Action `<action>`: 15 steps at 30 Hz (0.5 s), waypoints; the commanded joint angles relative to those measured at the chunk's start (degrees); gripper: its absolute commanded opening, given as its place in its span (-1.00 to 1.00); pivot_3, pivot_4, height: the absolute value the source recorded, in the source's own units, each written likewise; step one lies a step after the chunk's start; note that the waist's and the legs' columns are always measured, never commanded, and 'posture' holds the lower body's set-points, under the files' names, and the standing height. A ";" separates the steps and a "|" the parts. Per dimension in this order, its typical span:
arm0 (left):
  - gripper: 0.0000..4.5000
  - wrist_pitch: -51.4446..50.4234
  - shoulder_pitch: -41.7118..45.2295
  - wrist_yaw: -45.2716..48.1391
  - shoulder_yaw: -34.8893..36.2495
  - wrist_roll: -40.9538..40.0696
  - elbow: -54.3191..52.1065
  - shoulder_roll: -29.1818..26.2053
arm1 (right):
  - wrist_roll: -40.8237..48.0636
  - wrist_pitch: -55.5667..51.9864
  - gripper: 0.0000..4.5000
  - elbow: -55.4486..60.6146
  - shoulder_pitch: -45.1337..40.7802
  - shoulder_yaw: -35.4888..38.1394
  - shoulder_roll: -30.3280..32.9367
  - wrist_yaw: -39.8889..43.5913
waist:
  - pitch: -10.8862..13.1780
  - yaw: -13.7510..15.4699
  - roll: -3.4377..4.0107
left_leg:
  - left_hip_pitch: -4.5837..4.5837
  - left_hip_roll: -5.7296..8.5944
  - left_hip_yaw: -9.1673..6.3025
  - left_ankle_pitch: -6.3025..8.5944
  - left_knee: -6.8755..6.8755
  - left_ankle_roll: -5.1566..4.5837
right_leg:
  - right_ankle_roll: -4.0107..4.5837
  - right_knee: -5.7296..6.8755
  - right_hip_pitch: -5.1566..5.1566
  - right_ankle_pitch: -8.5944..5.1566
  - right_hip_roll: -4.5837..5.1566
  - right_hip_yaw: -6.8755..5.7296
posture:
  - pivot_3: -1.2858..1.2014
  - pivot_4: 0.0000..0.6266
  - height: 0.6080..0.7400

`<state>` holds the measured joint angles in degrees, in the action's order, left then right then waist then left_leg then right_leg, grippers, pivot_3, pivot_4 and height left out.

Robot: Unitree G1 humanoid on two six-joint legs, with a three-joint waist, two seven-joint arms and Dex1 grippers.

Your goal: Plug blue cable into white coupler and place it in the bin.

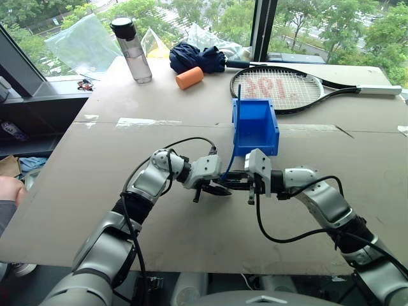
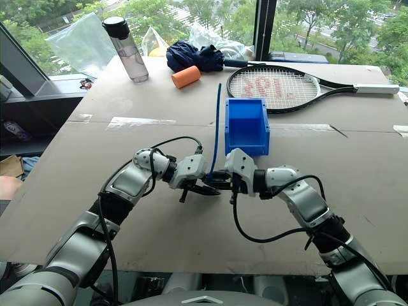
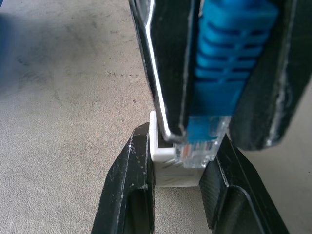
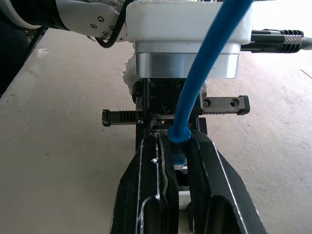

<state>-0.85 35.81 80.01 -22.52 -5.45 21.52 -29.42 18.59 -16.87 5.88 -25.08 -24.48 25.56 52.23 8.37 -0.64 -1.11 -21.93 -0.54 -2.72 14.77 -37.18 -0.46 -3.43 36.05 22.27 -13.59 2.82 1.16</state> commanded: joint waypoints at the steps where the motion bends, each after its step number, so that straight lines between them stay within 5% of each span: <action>1: -0.73 0.26 1.28 1.35 0.83 -0.25 -1.31 -0.37 | -0.84 -1.84 -1.00 -1.34 0.25 0.76 1.02 1.83 | 0.00 -0.02 0.00 | 0.01 0.00 0.00 0.00 0.00 0.00 | 0.00 0.02 0.00 0.00 0.00 0.00 | 0.03 -0.52 1.00; 15: -0.73 -0.59 0.82 0.64 1.21 -0.40 -2.09 -0.37 | -2.30 -5.26 -1.00 -2.31 -0.01 1.85 0.93 3.23 | 0.00 -0.03 0.01 | 0.01 0.00 -0.02 0.00 0.00 0.00 | 0.00 0.07 0.00 0.00 0.00 -0.02 | 0.03 -0.52 1.00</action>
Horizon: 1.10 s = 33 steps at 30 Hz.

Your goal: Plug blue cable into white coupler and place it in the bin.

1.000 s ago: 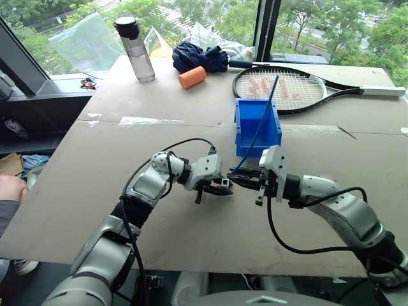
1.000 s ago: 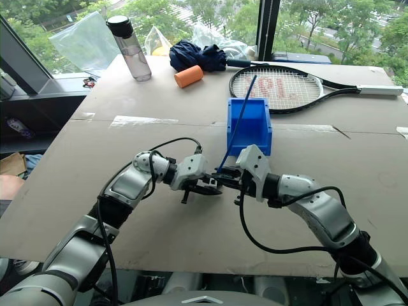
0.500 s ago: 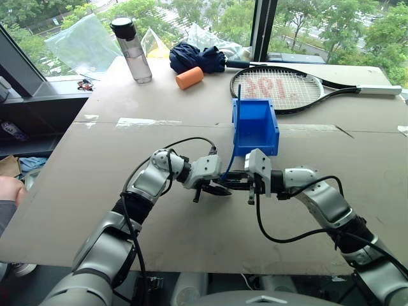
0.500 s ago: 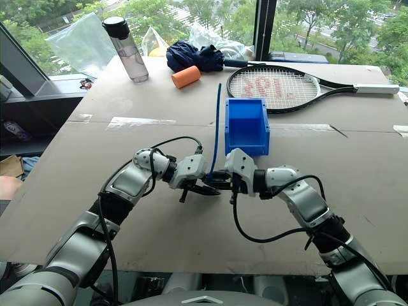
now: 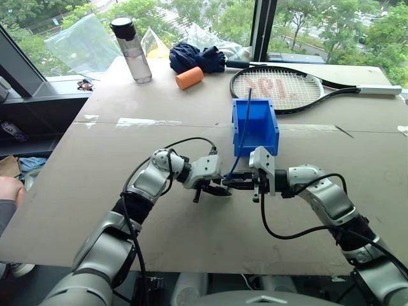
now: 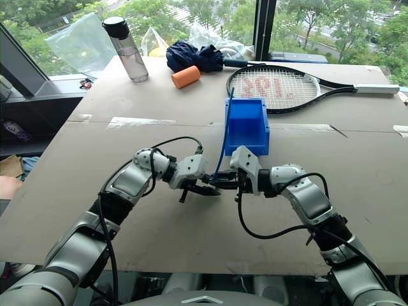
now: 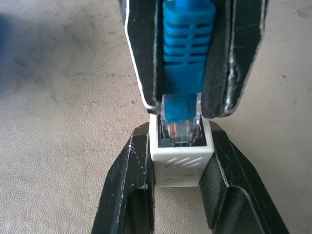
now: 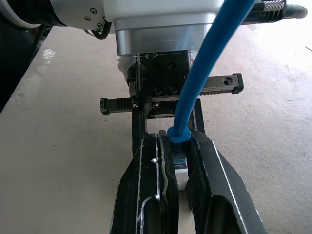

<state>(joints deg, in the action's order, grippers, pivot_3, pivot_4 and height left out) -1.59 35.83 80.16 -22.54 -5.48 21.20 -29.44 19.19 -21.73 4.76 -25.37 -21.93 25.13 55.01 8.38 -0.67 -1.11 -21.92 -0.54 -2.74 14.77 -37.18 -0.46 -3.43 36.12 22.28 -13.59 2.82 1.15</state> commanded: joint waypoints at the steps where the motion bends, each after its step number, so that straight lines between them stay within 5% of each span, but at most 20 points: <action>1: -0.73 0.09 0.78 0.46 1.23 -0.35 -1.86 -0.35 | -3.30 -0.59 -1.00 -1.23 0.17 -0.84 1.30 0.31 | 0.00 0.01 0.00 | 0.01 0.00 0.00 0.00 0.00 0.00 | 0.00 0.01 0.00 0.00 0.00 0.00 | 0.03 -0.52 1.00; 12: -0.73 -2.15 0.91 -0.75 0.84 -0.59 -3.94 0.95 | -14.24 -2.49 -1.00 -4.56 -3.58 -10.42 2.40 1.71 | -0.09 -0.08 -0.01 | 0.19 0.00 -0.01 0.00 -0.01 0.00 | 0.00 0.19 -0.08 -0.01 -0.01 0.00 | 0.03 -0.52 1.00; 24: -0.73 -5.24 -2.83 -4.27 2.58 -1.90 -9.35 1.12 | -10.91 -4.13 -1.00 -3.83 -0.84 -7.35 1.39 3.22 | -0.52 0.03 0.09 | 0.24 0.01 -0.07 0.00 -0.03 0.00 | 0.00 0.23 -0.14 -0.01 0.00 -0.04 | 0.03 -0.52 1.00; 27: -0.08 -9.56 -4.99 -5.65 5.54 -4.63 -13.75 0.31 | -7.26 -4.66 -1.00 -0.65 0.62 -3.04 0.73 2.96 | -0.51 0.12 0.11 | 0.19 0.01 -0.14 0.00 -0.03 0.00 | 0.00 0.20 -0.14 -0.01 0.01 -0.10 | 0.03 -0.52 1.00; 31: 0.76 -17.14 -16.53 -12.82 15.50 -10.83 -27.73 -2.80 | 3.96 -12.67 -1.00 9.71 3.25 11.58 0.38 -2.56 | -0.47 -0.24 0.17 | 0.19 -0.01 -0.32 0.00 -0.01 0.00 | 0.00 0.21 -0.13 -0.01 0.04 -0.06 | 0.03 -0.52 1.00; 33: 0.76 -20.71 -22.27 -15.83 19.57 -13.68 -34.70 -3.89 | 10.22 -19.91 -1.00 14.02 2.80 17.91 1.00 -5.13 | -0.33 -0.79 0.31 | 0.17 -0.08 -0.38 0.00 0.06 0.00 | -0.01 0.24 0.00 -0.01 0.05 0.07 | 0.03 -0.52 1.00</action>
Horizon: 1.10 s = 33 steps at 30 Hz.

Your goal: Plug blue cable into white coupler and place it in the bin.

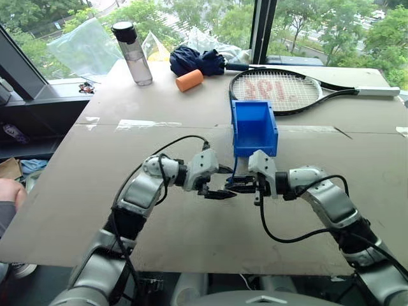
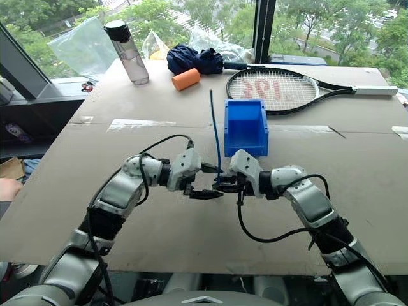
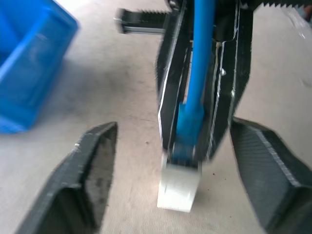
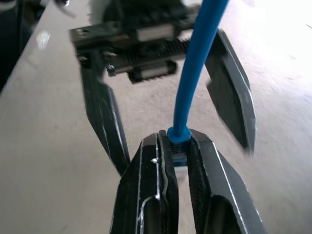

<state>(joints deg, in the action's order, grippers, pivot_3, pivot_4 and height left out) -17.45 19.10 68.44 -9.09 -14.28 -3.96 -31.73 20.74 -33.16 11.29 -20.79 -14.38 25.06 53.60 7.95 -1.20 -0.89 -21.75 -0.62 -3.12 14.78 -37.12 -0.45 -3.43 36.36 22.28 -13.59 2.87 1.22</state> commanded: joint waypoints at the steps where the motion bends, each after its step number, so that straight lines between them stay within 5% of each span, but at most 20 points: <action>1: 0.76 -6.84 -7.64 -6.04 7.85 -6.38 -12.48 -1.63 | 11.13 -11.73 -1.00 8.64 -2.85 12.66 1.45 -4.92 | 0.13 -0.14 0.12 | -0.06 0.01 0.01 0.00 0.02 0.00 | 0.00 0.03 0.09 0.00 0.02 0.04 | 0.03 -0.52 1.00; 4: 0.76 -12.66 -13.40 -13.32 12.90 -11.59 -22.29 0.06 | 17.81 -24.00 -1.00 6.16 -12.08 19.65 1.76 -10.47 | 0.33 0.21 0.16 | -0.04 0.00 -0.11 0.00 0.02 0.00 | 0.01 0.04 0.07 0.00 0.05 -0.06 | 0.03 -0.52 1.00; 10: 0.76 -16.12 -14.46 -21.88 13.76 -14.54 -28.97 2.75 | 12.98 -30.79 -1.00 -16.32 -29.38 17.61 1.31 -15.51 | 0.28 0.55 0.09 | 0.04 0.17 -0.21 0.00 -0.03 0.01 | 0.24 -0.10 -0.15 -0.11 0.06 -0.17 | 0.03 -0.52 1.00; 15: 0.80 -16.61 -14.58 -25.99 13.32 -15.71 -30.45 4.18 | 4.24 -22.06 -0.06 -36.12 -37.41 10.52 1.77 -11.36 | 0.29 0.41 0.11 | -0.03 0.23 0.21 -0.01 0.07 0.01 | 0.06 -0.30 -0.09 0.01 0.08 -0.06 | 0.03 -0.52 1.00; 18: 0.80 -16.90 -15.66 -27.82 12.75 -16.28 -32.17 4.42 | 2.91 -19.83 0.59 -38.11 -38.20 10.77 2.65 -10.10 | 0.29 0.45 0.12 | -0.13 0.23 0.27 -0.01 0.19 0.01 | 0.04 -0.47 -0.05 0.02 0.12 -0.07 | 0.03 -0.52 1.00; 20: 0.80 -17.47 -16.26 -28.82 12.61 -17.02 -33.31 4.48 | 3.44 -17.80 0.96 -32.41 -35.26 11.89 3.62 -9.12 | 0.29 0.52 0.12 | -0.17 0.23 0.28 0.00 0.22 0.01 | 0.04 -0.50 -0.02 0.02 0.15 -0.05 | 0.03 -0.52 1.00; 25: 0.80 -18.43 -17.37 -28.88 13.35 -18.80 -33.40 2.96 | 8.42 -11.30 0.96 -7.91 -20.92 19.27 4.82 -8.21 | 0.28 0.76 0.10 | -0.13 0.24 0.15 0.00 0.31 0.01 | 0.03 -0.51 -0.04 0.02 0.19 -0.04 | 0.03 -0.52 1.00; 33: 0.80 -20.46 -21.16 -23.74 19.89 -23.30 -30.68 -4.56 | 10.01 1.55 0.96 25.19 19.60 36.84 10.77 -3.14 | 0.28 0.60 0.09 | -0.04 0.23 0.14 0.00 0.31 0.01 | 0.01 -0.51 -0.11 -0.02 0.16 -0.08 | 0.03 -0.52 1.00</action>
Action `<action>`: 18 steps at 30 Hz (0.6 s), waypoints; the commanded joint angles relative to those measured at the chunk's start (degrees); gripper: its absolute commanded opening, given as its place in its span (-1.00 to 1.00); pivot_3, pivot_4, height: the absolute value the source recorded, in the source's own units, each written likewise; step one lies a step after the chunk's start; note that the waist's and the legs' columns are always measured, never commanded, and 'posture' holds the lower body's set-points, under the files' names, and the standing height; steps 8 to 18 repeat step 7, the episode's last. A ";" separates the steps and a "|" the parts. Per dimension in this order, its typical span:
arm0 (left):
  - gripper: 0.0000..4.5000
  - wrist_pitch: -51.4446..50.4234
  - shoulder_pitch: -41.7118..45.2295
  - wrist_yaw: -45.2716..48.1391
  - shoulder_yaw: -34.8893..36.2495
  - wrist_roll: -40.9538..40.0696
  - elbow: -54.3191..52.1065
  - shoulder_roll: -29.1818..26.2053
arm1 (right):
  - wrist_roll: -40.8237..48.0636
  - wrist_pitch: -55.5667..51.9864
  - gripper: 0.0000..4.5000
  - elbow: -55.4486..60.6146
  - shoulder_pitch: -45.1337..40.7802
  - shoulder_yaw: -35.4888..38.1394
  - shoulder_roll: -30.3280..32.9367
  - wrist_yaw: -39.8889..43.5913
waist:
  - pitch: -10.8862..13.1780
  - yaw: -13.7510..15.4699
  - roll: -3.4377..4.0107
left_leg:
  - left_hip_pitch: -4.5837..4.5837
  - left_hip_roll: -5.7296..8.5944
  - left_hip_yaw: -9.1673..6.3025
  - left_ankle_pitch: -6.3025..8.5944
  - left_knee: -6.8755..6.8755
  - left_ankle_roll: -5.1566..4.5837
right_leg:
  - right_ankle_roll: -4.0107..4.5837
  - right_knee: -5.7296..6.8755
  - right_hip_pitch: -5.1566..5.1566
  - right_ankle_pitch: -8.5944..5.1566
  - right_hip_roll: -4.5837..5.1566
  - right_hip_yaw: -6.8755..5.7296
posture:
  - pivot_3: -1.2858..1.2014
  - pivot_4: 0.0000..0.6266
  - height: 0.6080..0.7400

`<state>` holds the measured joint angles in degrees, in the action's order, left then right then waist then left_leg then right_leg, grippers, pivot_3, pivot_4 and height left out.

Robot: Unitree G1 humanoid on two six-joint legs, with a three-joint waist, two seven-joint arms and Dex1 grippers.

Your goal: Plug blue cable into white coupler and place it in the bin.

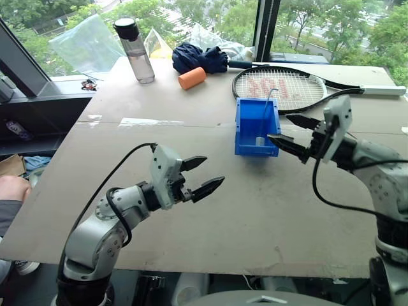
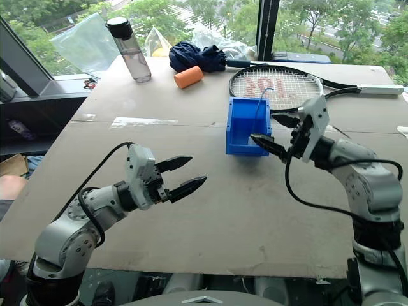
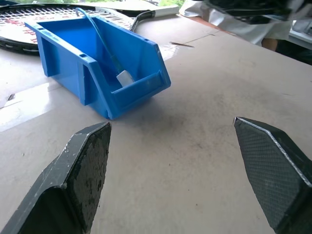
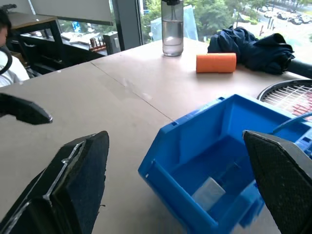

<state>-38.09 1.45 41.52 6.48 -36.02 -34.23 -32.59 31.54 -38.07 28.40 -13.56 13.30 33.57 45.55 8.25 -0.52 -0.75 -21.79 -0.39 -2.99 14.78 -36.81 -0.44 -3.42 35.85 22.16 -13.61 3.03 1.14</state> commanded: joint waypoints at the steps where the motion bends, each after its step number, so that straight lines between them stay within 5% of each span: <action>1: 0.80 0.43 -5.25 4.56 5.62 -1.67 -0.25 -5.36 | -1.39 8.84 0.96 9.75 18.98 12.73 2.91 6.96 | -0.03 -0.06 -0.05 | 0.05 -0.02 0.03 0.00 0.01 0.00 | 0.01 0.00 -0.05 -0.01 -0.02 -0.02 | 0.03 -0.52 1.00; 7: 0.80 2.23 -10.96 11.19 10.64 -2.03 2.53 -12.19 | -4.69 22.77 0.96 9.27 42.02 26.16 1.57 13.48 | 0.02 -0.14 0.04 | 0.16 -0.14 0.20 0.01 0.06 0.01 | -0.06 -0.02 -0.04 -0.34 -0.01 0.17 | 0.03 -0.52 1.00; 18: 0.80 2.23 -10.96 11.19 10.64 -2.03 2.53 -12.19 | -4.69 22.77 0.96 9.27 42.02 26.16 1.57 13.48 | 0.02 -0.14 0.04 | 0.16 -0.14 0.20 0.01 0.06 0.01 | -0.06 -0.02 -0.04 -0.34 -0.01 0.17 | 0.03 -0.52 1.00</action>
